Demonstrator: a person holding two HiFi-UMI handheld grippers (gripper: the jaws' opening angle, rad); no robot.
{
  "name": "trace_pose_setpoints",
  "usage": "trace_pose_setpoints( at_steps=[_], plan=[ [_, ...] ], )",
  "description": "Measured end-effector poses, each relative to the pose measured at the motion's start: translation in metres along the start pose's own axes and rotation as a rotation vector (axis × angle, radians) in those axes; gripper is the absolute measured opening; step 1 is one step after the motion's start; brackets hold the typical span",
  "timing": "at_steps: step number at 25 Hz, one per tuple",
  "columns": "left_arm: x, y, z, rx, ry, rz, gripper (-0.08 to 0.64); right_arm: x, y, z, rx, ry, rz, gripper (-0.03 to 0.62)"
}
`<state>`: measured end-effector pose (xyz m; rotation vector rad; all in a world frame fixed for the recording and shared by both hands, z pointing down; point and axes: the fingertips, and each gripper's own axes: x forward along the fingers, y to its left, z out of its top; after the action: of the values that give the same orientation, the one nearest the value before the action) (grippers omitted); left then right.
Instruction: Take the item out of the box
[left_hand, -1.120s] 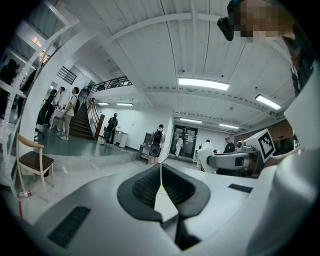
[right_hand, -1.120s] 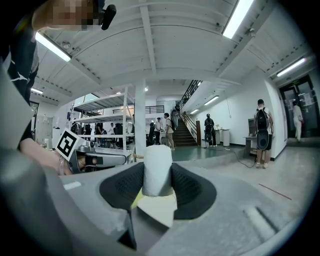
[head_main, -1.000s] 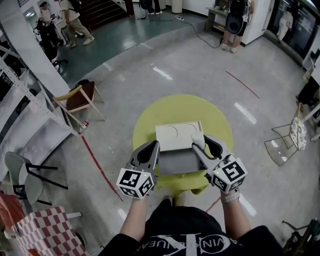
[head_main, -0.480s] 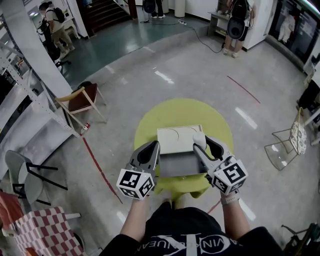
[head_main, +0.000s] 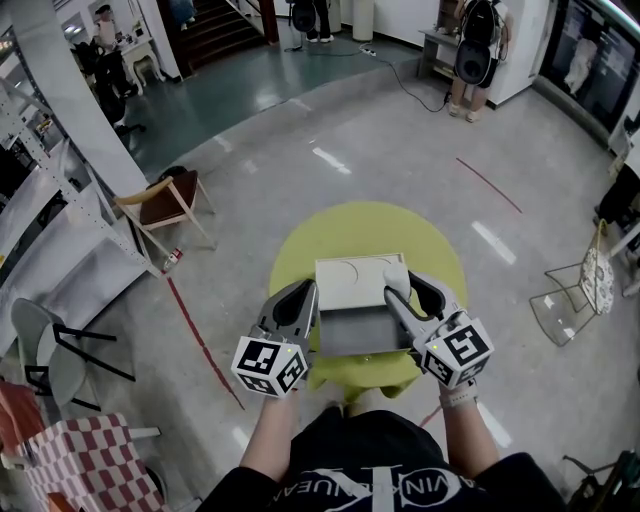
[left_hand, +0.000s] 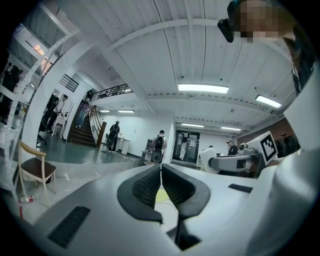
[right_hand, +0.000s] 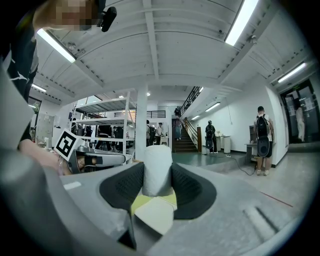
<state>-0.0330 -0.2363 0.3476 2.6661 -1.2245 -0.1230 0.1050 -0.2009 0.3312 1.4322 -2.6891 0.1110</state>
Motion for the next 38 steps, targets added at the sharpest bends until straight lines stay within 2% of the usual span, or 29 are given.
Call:
trace_pose_setpoints(
  at_steps=[12,38],
  plan=[
    [0.002,-0.003,0.006,0.010,-0.011,0.002,0.015,-0.004,-0.005,0.004,0.004,-0.013,-0.011,0.167],
    [0.008,-0.008,-0.016,-0.003,0.043,0.013,0.015,-0.009,-0.015,-0.013,0.027,0.006,-0.010,0.167]
  ],
)
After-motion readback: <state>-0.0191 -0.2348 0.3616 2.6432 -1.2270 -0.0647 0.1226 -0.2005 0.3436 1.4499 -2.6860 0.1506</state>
